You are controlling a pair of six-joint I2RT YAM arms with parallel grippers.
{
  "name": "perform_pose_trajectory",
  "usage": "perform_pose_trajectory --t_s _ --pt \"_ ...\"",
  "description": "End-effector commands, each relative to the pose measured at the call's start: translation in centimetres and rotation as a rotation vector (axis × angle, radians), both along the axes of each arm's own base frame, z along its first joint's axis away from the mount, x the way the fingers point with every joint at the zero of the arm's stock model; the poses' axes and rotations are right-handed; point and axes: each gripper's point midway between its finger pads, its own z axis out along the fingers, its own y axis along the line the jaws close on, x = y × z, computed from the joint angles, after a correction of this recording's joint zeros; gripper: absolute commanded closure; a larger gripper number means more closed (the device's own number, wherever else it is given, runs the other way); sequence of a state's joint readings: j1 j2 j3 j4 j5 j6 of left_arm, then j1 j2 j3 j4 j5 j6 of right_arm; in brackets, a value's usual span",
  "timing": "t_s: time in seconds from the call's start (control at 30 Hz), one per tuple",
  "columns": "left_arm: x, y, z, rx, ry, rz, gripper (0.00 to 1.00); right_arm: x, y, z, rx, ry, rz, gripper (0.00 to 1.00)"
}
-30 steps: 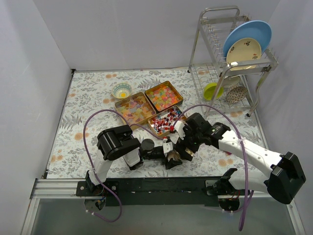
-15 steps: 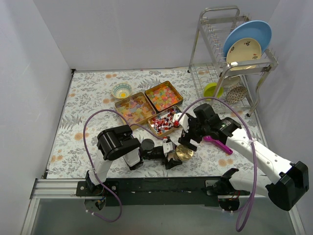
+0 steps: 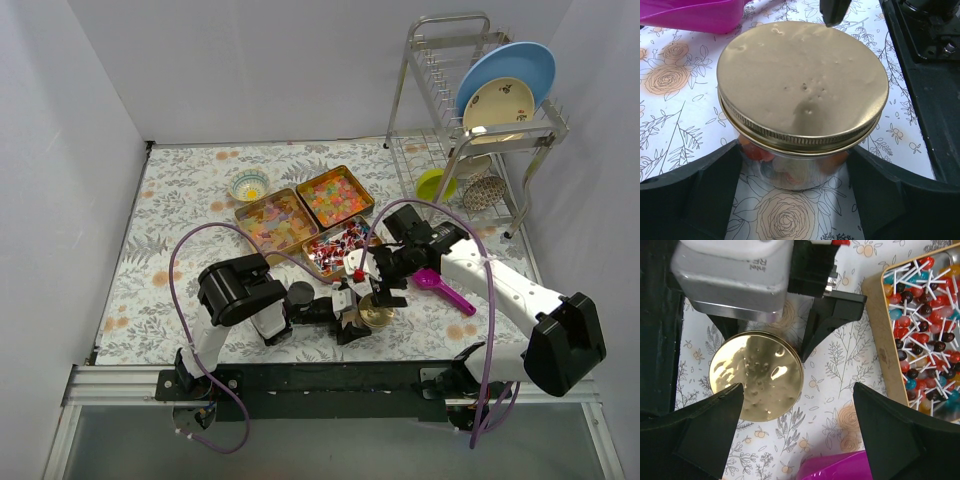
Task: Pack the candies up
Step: Screw the bottle lid onto the packing bottle.
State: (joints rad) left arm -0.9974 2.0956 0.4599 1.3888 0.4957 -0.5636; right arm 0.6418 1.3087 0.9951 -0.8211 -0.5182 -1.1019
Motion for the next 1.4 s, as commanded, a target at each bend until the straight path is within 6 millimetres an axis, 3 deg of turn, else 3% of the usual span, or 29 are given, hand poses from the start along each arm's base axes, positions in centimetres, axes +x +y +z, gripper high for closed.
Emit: perform_pose_trajectory --t_s 0.0,0.43,0.67,0.87,1.0,1.1,1.17,1.2,1.37 --pt "-0.5 4.2 -5.4 0.079 0.102 0.106 1.0 -1.0 1.2 0.2 0.07 0.008 0.051 0.04" --pt "-0.3 4.3 -6.1 0.094 0.125 0.113 1.0 -0.5 1.3 -5.2 -0.011 0.141 -0.049 0.11" --pt "-0.1 4.5 -6.6 0.108 0.143 0.117 1.0 1.0 1.5 -5.6 -0.028 0.165 -0.088 0.13" --pt "0.3 4.6 -6.1 0.099 0.151 0.128 1.0 2.9 0.1 -5.1 -0.047 0.171 -0.13 0.14" --pt "0.4 4.7 -5.3 0.1 0.152 0.134 0.51 3.0 -0.5 -4.2 -0.039 0.167 -0.138 0.14" --pt "0.6 5.0 -4.5 0.095 0.135 0.151 0.3 2.2 -0.9 -4.3 -0.042 0.179 -0.131 0.14" --pt "1.1 5.1 -4.3 0.096 0.133 0.182 0.22 2.0 -1.0 -4.4 -0.041 0.178 -0.127 0.14" --pt "1.2 5.2 -4.5 0.106 0.131 0.187 0.02 2.1 -1.0 -4.5 -0.043 0.173 -0.129 0.14" --pt "1.7 5.3 -5.4 0.157 0.13 0.209 0.02 1.6 -1.4 -5.0 -0.056 0.19 -0.139 0.14"
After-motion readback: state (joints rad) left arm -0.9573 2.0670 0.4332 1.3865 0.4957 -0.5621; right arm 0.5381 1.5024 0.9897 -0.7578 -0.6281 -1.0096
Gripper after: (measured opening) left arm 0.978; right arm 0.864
